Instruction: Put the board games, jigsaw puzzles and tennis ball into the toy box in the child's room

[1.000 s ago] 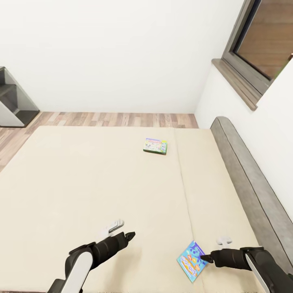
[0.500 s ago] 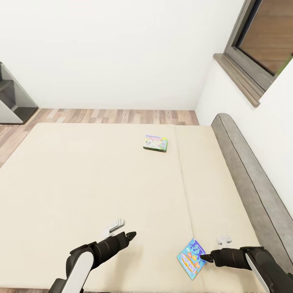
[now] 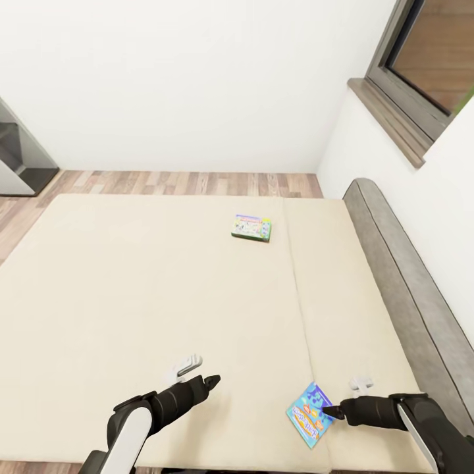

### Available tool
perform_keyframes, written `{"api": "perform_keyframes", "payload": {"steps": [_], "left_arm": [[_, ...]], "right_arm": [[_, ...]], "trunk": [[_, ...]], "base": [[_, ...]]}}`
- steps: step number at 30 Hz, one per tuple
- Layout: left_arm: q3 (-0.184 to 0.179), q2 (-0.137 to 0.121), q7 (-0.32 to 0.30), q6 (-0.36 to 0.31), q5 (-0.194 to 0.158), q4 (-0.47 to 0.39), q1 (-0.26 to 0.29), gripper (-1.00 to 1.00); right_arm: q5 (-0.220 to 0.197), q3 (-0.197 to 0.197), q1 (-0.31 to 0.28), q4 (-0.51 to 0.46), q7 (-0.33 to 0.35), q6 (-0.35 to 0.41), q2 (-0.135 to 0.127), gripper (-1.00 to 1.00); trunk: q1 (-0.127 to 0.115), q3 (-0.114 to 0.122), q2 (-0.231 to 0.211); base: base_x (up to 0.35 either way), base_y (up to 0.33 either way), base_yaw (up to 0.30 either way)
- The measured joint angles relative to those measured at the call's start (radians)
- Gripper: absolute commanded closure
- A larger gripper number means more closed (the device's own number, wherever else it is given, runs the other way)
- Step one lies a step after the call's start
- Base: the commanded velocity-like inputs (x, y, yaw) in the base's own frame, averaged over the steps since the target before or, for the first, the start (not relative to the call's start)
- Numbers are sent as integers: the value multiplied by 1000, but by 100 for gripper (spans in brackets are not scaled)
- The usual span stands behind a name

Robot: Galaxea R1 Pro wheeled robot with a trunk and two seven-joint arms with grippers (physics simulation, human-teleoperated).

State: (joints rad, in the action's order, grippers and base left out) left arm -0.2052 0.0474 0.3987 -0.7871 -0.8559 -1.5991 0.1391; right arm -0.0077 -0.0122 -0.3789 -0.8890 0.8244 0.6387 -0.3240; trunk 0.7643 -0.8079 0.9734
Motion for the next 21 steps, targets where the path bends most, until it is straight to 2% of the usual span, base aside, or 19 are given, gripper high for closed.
{"api": "perform_keyframes", "payload": {"steps": [7,21], "left_arm": [[0,-1,0,0,1,1,-1,-100],[0,-1,1,2,2,2,-2,-100]], "right_arm": [[0,-1,-9,-4,58,-24,-22,-100],[1,-19,-14,-4,83,-50,-37,-100]], "trunk": [[0,-5,0],[0,-8,0]], "base": [[0,0,0],[0,0,0]]}}
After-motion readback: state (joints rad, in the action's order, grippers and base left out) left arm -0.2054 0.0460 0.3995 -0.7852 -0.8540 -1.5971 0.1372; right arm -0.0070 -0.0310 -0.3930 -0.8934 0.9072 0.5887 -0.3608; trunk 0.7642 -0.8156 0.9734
